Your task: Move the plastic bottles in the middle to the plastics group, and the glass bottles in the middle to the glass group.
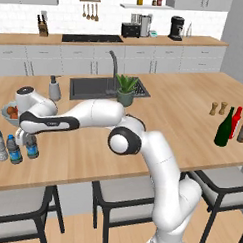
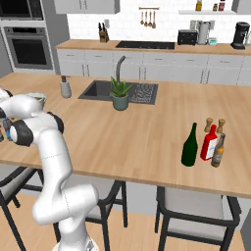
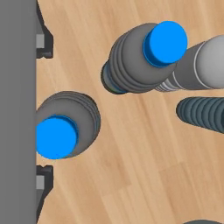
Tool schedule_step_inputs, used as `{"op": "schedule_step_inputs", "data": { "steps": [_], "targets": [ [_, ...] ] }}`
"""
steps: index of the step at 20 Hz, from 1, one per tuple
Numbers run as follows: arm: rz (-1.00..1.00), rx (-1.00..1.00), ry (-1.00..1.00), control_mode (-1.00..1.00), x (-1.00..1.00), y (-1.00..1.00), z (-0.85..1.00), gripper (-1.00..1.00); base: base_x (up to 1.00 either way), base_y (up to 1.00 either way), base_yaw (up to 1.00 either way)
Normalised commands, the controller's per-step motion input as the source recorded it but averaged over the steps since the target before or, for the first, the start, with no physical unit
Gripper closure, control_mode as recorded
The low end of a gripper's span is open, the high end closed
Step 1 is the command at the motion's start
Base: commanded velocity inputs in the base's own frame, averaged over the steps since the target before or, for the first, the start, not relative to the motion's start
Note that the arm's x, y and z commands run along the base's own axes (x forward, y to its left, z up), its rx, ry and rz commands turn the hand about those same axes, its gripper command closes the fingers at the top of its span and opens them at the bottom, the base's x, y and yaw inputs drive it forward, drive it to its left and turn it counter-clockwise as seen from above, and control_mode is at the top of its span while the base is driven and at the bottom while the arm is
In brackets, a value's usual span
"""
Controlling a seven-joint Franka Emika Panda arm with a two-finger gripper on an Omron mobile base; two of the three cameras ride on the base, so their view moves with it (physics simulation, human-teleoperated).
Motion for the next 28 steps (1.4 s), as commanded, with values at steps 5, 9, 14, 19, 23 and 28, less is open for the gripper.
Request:
{"op": "schedule_step_inputs", "data": {
  "steps": [5,9,14,19,23,28],
  "targets": [
    [0.00,0.00,0.00,-1.00,-0.01,0.00,0.00,-1.00,0.00,0.00,0.00],
    [0.00,0.00,0.01,-1.00,-0.20,-0.27,0.02,-1.00,0.00,0.00,0.00],
    [-0.02,0.06,0.00,-1.00,-0.42,-0.49,0.05,-1.00,0.00,0.00,0.00],
    [-0.03,0.08,0.00,-1.00,-0.51,-0.50,0.06,-1.00,0.00,0.00,0.00],
    [-0.03,0.09,0.00,-1.00,-0.56,-0.62,0.07,-1.00,0.00,0.00,0.00],
    [-0.03,0.07,0.00,-1.00,-0.58,-0.71,0.17,-1.00,0.00,0.00,0.00]
  ]
}}
